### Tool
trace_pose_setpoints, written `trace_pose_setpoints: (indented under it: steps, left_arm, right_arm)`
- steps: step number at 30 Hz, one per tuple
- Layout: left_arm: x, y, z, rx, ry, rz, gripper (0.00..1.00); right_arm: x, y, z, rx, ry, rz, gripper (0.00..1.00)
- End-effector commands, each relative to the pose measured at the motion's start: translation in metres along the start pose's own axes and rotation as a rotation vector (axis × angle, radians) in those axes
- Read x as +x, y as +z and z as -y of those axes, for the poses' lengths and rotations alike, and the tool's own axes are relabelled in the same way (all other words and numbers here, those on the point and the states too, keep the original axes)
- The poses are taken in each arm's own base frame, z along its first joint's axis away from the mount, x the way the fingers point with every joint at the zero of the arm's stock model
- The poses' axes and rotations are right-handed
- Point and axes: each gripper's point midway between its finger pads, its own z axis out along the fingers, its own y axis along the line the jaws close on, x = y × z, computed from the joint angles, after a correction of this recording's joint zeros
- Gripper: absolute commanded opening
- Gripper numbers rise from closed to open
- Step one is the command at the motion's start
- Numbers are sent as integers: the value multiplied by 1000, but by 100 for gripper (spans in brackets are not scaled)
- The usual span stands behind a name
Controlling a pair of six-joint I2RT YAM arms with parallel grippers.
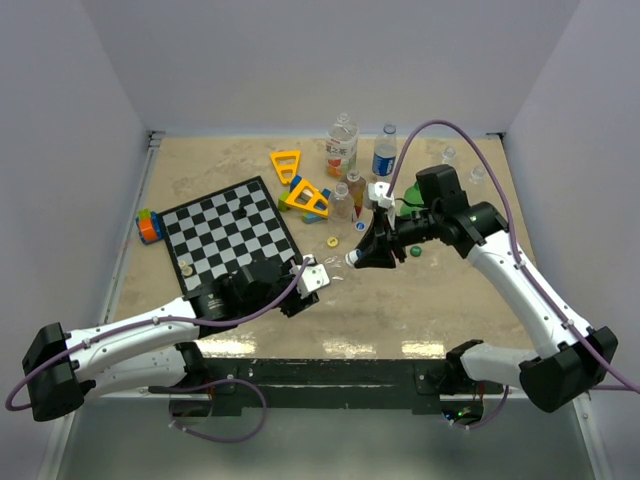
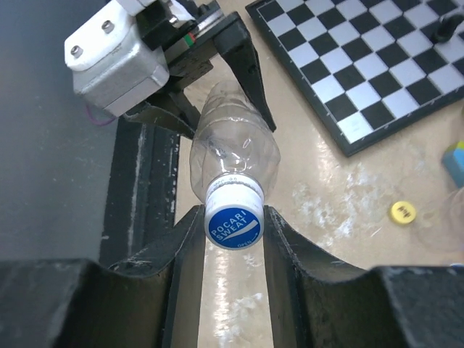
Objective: Unscrew the bottle caps
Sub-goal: Unscrew the bottle cap from the plastic bottle.
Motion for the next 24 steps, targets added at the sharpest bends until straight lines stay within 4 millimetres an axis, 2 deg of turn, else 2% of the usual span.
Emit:
trace_pose_setpoints:
  steps: [1,3,8,14,18,24]
  left_arm:
    - [-35,-4,-8,-16,-13,102,0]
    - [-34,-4,-7,-11,-14,100,0]
    - [-34,-4,-5,-2,-11,100,0]
    - [-33,-3,-5,-2,-8,99,0]
    - [-33,-2,0,25,-2,104,0]
    - [-32,-2,-1,20,1,101,0]
  right_arm:
    - [-18,-7,-25,-124,-334,11,0]
    - [-14,-9,-26,-144,-504,-12,0]
    - [-8,-8,-12,-113,-813,-85,0]
    - [-11,-14,-7,-101,-1235,-127,0]
    - [-12,-16,-1,-94,-1333,-166,0]
    - [-16,-21,-11,-82,-1391,-150,0]
